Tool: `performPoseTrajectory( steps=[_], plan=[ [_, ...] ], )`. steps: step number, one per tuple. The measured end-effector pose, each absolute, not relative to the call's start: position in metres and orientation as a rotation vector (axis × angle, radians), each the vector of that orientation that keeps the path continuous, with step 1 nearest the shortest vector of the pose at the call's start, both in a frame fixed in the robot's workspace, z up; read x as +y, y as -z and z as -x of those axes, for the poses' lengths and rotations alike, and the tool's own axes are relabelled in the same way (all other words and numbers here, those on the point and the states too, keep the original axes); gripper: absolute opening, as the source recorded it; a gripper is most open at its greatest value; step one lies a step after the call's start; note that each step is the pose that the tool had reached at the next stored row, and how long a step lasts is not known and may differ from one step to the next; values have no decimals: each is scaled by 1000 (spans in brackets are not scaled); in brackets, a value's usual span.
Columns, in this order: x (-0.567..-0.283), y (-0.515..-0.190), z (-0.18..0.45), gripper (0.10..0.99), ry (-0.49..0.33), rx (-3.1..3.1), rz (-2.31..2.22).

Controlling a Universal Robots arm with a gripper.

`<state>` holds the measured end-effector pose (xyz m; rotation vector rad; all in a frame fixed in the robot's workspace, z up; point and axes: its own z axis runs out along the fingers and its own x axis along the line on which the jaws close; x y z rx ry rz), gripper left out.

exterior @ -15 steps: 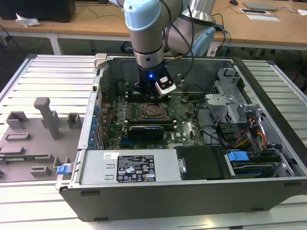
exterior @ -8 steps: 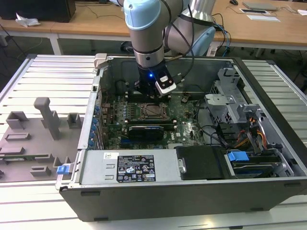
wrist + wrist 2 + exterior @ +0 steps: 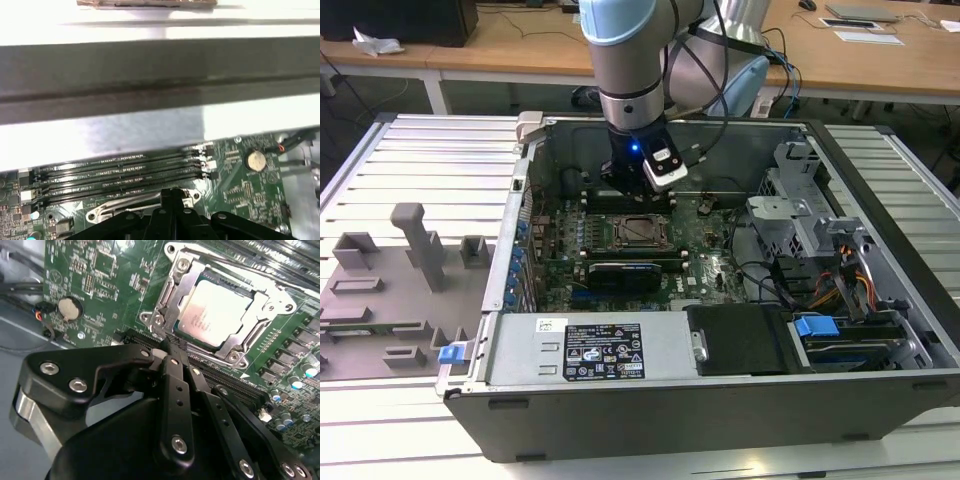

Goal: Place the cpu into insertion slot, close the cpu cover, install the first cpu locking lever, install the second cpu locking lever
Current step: 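Install the first cpu locking lever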

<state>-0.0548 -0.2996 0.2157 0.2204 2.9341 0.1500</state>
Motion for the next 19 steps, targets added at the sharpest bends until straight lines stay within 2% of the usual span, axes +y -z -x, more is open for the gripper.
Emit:
performPoseTrajectory(
  steps=[12,19],
  plan=[
    [-300,-215,48,106,-119,3058,-242],
    [-314,-216,48,106,-30,3077,-241]
  ],
)
